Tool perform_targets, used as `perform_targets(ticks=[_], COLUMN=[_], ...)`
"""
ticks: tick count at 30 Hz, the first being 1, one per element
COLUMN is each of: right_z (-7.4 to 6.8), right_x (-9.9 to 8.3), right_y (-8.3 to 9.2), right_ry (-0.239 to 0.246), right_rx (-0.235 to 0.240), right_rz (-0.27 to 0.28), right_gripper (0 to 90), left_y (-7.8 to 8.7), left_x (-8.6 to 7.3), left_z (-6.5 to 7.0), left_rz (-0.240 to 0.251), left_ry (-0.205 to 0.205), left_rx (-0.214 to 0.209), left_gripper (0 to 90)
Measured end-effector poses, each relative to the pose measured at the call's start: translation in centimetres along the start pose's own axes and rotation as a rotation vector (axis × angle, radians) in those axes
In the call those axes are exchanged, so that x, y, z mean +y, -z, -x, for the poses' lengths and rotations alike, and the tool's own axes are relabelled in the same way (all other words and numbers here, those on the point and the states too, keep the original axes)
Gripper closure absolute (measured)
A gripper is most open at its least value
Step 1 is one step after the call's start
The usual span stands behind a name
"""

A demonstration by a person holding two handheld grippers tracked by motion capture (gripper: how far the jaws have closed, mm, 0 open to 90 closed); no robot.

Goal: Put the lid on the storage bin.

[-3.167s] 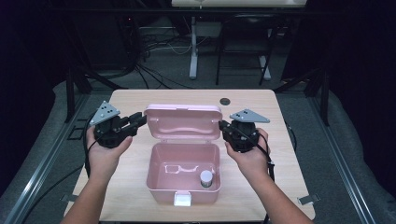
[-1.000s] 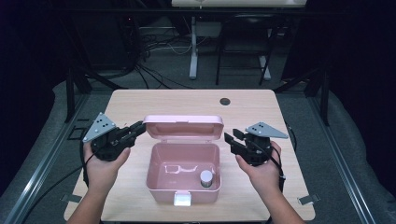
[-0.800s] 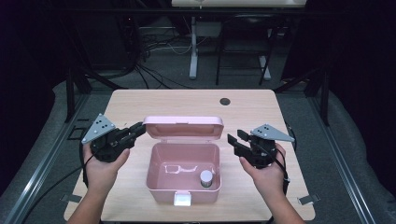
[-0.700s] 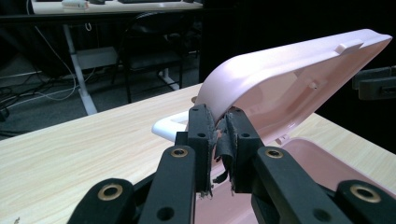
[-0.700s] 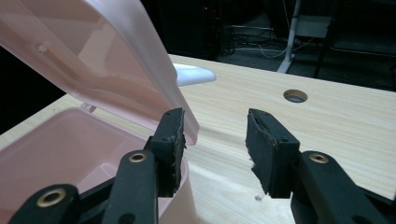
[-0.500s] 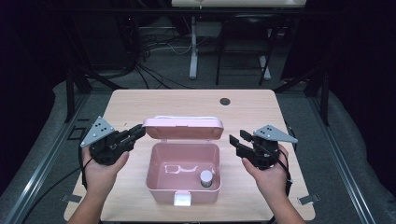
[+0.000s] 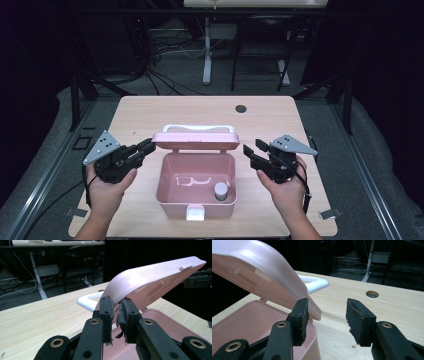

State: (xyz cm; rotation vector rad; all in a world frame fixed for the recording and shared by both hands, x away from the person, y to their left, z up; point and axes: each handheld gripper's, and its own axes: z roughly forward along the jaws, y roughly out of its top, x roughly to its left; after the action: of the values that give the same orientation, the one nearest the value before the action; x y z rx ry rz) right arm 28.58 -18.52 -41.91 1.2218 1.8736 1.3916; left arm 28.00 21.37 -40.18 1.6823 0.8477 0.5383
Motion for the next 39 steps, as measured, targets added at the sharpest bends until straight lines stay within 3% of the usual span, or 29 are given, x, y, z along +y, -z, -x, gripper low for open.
perform_targets(ticks=[8, 14, 23, 39], right_z=[-0.1, 0.6, 0.9, 1.1], right_x=[-0.3, -1.3, -2.6, -3.1], right_y=[0.3, 0.3, 0.3, 0.7], right_ry=[-0.015, -0.015, -0.015, -0.019], right_rx=[0.002, -0.032, -0.043, -0.055], right_rz=[0.018, 0.015, 0.036, 0.034], right_gripper=[50.6, 47.5, 44.1, 42.6], left_y=[0.4, 0.9, 1.2, 2.0], left_x=[-0.3, -0.8, -1.2, -2.1], left_z=[0.3, 0.5, 0.9, 1.5], left_rz=[0.002, -0.009, -0.015, -0.027], left_ry=[-0.003, -0.005, -0.005, -0.003], left_rx=[-0.007, -0.015, -0.016, -0.028], left_gripper=[79.4, 78.6, 77.3, 75.8])
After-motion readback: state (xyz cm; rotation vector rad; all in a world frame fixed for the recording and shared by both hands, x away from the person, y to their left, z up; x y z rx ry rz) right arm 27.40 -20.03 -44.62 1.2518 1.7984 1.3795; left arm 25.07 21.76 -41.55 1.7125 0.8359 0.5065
